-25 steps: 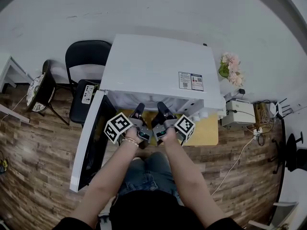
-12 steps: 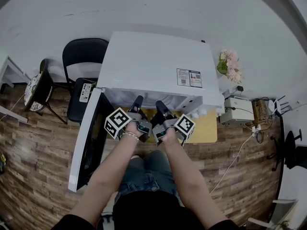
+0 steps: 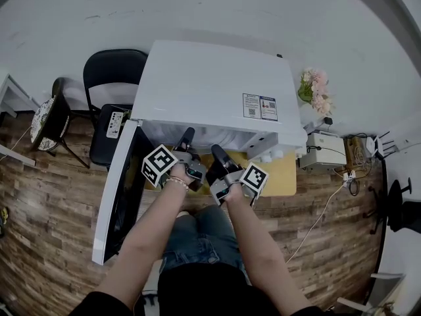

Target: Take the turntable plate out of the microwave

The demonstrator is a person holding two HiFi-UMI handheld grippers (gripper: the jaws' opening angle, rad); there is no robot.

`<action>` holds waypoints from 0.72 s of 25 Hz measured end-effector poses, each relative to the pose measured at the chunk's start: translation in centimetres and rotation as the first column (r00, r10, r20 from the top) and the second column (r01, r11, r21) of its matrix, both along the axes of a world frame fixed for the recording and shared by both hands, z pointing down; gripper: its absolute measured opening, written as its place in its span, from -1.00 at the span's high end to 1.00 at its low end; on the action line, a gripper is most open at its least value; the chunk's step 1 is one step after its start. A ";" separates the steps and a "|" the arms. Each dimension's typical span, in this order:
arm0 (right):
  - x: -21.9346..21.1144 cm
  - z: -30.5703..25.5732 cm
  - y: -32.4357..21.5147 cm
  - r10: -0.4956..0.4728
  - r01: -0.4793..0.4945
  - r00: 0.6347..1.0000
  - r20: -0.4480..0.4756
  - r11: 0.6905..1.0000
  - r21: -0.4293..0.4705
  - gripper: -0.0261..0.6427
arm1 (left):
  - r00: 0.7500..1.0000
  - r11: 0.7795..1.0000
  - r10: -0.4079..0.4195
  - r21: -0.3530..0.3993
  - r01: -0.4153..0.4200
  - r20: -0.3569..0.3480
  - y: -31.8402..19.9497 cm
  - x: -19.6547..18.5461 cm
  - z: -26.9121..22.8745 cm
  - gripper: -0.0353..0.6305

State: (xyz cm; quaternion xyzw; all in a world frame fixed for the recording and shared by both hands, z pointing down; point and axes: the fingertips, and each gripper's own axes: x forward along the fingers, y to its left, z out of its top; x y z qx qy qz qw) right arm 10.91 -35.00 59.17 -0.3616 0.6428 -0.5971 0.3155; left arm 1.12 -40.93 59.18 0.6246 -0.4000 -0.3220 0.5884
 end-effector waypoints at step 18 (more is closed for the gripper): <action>-0.2 0.6 3.6 -0.115 0.118 0.991 -0.065 0.992 0.035 0.76 | 0.998 0.998 -0.016 -0.060 0.013 -0.065 0.7 0.0 1.4 0.80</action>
